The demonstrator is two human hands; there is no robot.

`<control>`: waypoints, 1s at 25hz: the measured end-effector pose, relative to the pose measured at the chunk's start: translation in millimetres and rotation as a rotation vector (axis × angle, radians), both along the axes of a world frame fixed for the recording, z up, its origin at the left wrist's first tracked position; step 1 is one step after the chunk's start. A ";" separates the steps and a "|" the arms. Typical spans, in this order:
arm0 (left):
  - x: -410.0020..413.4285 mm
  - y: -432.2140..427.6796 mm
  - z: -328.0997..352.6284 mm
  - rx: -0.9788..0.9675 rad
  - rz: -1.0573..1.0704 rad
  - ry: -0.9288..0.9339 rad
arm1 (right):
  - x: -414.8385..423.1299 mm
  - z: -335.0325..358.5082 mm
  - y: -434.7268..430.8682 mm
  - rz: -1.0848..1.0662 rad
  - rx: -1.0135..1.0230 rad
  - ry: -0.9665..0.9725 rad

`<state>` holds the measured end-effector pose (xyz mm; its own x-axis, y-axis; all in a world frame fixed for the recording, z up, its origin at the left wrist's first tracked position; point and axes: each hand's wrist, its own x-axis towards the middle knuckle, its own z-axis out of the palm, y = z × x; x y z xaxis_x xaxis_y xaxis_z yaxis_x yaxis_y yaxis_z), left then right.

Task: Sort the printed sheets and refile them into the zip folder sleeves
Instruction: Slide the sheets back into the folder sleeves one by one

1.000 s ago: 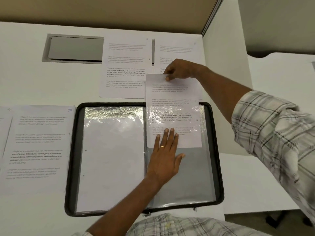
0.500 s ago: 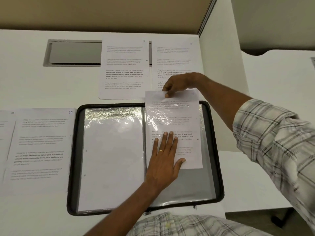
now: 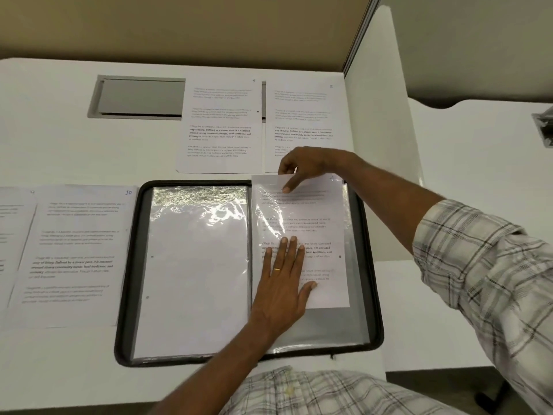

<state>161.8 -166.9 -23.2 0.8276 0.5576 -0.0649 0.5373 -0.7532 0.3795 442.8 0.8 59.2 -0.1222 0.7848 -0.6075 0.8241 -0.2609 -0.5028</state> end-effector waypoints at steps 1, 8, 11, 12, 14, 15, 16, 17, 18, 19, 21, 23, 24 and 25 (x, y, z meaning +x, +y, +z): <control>0.3 -0.7 0.4 0.002 0.001 -0.002 | -4.1 -1.6 -4.5 0.019 0.034 -0.037; 0.9 -6.1 7.9 0.013 0.046 -0.010 | -13.3 -13.4 -21.3 -0.127 0.137 0.003; 0.3 -8.9 8.8 0.013 0.060 -0.018 | -15.8 -11.4 -23.4 -0.048 0.048 -0.009; -0.4 -10.4 9.2 0.013 0.063 -0.019 | -16.9 -8.9 -23.4 -0.037 0.036 0.000; -1.4 -12.7 9.1 0.006 0.072 -0.017 | -18.3 -4.0 -21.9 -0.051 0.040 0.037; -2.2 -14.1 8.2 0.001 0.080 -0.019 | -20.2 -2.5 -22.3 -0.056 0.048 0.048; -3.3 -15.2 7.3 -0.002 0.086 -0.020 | -22.1 -3.2 -22.9 -0.048 0.061 0.044; -4.5 -16.2 6.3 -0.002 0.090 -0.020 | -24.5 -4.8 -23.9 -0.045 0.071 0.041; -5.4 -17.2 5.8 0.000 0.089 -0.017 | -26.2 -6.9 -25.3 -0.057 0.067 0.047; -6.2 -18.1 5.5 0.003 0.088 -0.014 | -27.9 -7.8 -26.9 -0.069 0.052 0.068; -6.7 -19.5 5.9 0.015 0.086 -0.018 | -31.1 -6.8 -29.8 -0.065 0.004 0.063; -5.2 -20.6 5.7 0.012 0.083 -0.027 | -33.8 -5.2 -31.5 -0.030 -0.042 0.030; -4.4 -21.3 4.3 0.012 0.081 -0.025 | -34.7 -3.6 -31.1 -0.019 -0.062 0.026; -3.9 -22.3 1.3 0.018 0.077 -0.020 | -35.7 -1.4 -30.6 -0.013 -0.066 0.013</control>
<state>157.8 -189.2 -21.9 0.7831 0.6208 -0.0377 0.5863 -0.7167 0.3775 407.1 -29.7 57.7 -0.1199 0.7448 -0.6564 0.8140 -0.3048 -0.4945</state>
